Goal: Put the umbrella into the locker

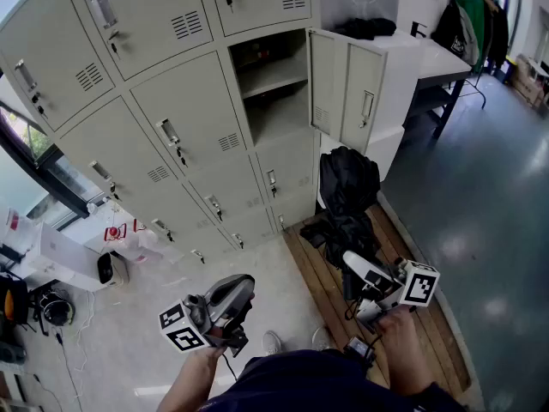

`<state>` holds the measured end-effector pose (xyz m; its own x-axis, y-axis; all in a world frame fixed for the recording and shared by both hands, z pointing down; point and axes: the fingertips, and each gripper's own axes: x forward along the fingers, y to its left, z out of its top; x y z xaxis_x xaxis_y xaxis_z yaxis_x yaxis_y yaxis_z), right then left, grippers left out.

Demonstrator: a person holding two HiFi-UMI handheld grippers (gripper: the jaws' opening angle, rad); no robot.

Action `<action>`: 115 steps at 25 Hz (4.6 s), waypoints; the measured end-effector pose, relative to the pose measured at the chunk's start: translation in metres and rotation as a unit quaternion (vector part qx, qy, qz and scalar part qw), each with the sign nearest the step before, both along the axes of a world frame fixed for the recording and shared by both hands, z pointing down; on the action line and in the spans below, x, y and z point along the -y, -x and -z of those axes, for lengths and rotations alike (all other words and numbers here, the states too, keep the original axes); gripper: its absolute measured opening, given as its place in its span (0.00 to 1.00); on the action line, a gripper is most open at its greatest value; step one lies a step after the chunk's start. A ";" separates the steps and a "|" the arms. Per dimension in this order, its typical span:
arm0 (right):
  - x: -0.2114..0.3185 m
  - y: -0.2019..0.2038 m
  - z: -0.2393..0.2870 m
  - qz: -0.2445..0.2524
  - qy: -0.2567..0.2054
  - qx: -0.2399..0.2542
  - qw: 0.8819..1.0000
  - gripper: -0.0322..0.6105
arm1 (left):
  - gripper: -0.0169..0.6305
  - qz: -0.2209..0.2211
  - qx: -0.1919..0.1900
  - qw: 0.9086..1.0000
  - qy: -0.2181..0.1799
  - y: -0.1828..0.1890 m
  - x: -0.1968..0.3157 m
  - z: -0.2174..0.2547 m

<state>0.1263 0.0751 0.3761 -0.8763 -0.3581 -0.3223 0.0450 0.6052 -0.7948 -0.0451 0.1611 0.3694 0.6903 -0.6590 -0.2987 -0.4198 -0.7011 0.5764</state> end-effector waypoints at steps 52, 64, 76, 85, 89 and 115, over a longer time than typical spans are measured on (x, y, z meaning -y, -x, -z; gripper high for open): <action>0.105 -0.012 0.014 -0.033 -0.076 -0.117 0.990 0.38 | 0.03 0.045 0.109 0.993 -0.019 -0.031 0.112 -0.001; 0.265 0.093 0.014 -0.139 -0.121 -0.280 0.942 0.38 | 0.03 0.015 0.133 0.991 -0.026 0.074 0.222 -0.009; 0.419 0.180 0.025 -0.236 -0.170 -0.461 0.838 0.38 | 0.03 -0.071 0.109 0.991 -0.021 0.131 0.271 -0.032; 0.502 0.207 0.039 -0.265 -0.203 -0.569 0.752 0.38 | 0.03 -0.091 0.104 0.990 -0.029 0.143 0.282 -0.030; 0.538 0.220 0.043 -0.270 -0.197 -0.595 0.730 0.38 | 0.03 -0.094 0.103 0.990 -0.031 0.143 0.286 -0.029; 0.640 0.247 0.019 -0.252 -0.207 -0.689 0.647 0.38 | 0.03 -0.066 0.112 0.991 -0.017 0.144 0.305 -0.027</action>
<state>-0.1209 -0.5645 0.3570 -0.2382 -0.8433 0.4818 -0.8199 0.4405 0.3656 -0.1886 -0.1440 0.3969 0.8213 -0.5506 -0.1491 -0.4379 -0.7761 0.4539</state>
